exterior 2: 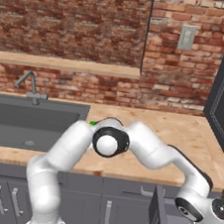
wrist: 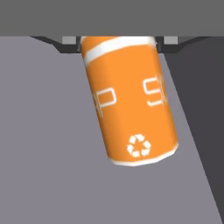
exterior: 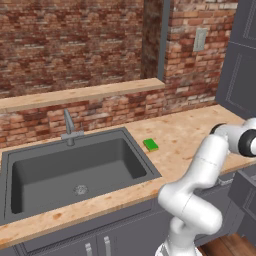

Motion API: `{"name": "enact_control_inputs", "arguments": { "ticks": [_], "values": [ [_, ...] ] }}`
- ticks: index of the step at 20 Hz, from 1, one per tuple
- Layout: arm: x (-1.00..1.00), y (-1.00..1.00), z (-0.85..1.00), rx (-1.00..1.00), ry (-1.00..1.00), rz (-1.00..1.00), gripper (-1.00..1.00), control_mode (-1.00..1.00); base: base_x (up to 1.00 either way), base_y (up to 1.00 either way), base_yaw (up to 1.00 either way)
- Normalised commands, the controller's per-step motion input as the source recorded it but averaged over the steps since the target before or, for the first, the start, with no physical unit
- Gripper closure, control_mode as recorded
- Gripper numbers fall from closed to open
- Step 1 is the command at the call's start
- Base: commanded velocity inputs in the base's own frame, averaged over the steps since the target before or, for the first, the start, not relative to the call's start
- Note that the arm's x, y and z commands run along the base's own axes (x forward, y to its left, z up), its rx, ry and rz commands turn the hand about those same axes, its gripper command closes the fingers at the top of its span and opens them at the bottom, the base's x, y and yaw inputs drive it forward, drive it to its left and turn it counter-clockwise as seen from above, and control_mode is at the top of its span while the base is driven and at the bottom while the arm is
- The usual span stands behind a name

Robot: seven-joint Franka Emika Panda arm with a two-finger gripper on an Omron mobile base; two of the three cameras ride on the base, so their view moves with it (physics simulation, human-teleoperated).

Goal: Restock the sink supplies by placing the sponge and soap dispenser on the counter and next to the sink. Make sure the soap dispenser is upright.

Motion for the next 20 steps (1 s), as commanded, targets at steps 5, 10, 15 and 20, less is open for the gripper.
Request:
{"name": "enact_control_inputs", "arguments": {
  "ticks": [5,10,15,20],
  "values": [
    [-0.30,0.36,1.00,-0.02,-0.07,-0.16,1.00,-1.00,0.00,0.00,0.00],
    [-0.01,0.51,1.00,-0.04,-0.02,-0.20,1.00,-1.00,0.00,0.00,0.00],
    [0.00,0.60,1.00,-0.06,0.00,-0.20,1.00,-1.00,0.00,0.00,0.00],
    [0.00,0.64,1.00,-0.05,0.00,-0.18,1.00,-1.00,0.00,0.00,0.00]
  ]
}}
